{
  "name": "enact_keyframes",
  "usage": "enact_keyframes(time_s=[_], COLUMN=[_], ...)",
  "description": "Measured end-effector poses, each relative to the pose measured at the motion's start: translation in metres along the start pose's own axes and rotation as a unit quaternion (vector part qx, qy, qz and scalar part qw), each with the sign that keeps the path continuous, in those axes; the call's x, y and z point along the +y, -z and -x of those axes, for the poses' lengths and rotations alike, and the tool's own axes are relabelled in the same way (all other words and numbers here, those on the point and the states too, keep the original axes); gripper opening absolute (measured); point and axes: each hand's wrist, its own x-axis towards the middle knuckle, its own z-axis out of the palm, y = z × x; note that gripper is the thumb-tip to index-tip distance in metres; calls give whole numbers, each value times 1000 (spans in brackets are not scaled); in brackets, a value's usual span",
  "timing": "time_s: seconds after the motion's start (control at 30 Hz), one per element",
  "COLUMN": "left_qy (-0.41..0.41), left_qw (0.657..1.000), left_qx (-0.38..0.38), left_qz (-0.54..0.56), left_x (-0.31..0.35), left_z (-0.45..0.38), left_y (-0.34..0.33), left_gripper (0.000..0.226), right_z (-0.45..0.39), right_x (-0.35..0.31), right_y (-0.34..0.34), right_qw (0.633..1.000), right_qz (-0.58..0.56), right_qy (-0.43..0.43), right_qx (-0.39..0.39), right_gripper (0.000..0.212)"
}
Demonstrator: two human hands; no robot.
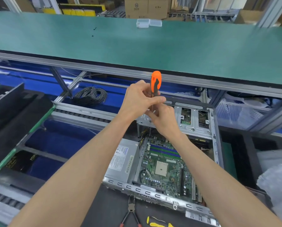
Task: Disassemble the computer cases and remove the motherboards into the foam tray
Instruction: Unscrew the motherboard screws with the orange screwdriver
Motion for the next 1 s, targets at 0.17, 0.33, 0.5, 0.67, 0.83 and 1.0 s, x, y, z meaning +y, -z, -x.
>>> enact_keyframes(time_s=[0.17,0.33,0.5,0.67,0.83,1.0], left_qy=[6,-22,-42,-32,87,164], left_qw=[999,994,997,998,946,877], left_qx=[-33,-90,13,39,-139,-301], left_qz=[14,55,66,-43,-279,-336], left_x=[-7,-6,-12,-46,-67,-69], left_z=[-3,-6,10,68,64,40], left_y=[2,9,20,2,-23,-31], left_gripper=[24,14,20,22,26,23], right_z=[5,4,7,7,2,-2], right_x=[-4,0,1,-2,-10,-16], right_y=[4,4,6,10,18,23], right_qw=[999,999,999,999,999,999], right_qz=[19,18,-25,-20,-25,-5], right_qy=[39,43,0,-6,-2,27], right_qx=[12,-15,-35,-42,-33,-21], right_gripper=[16,21,17,19,20,21])
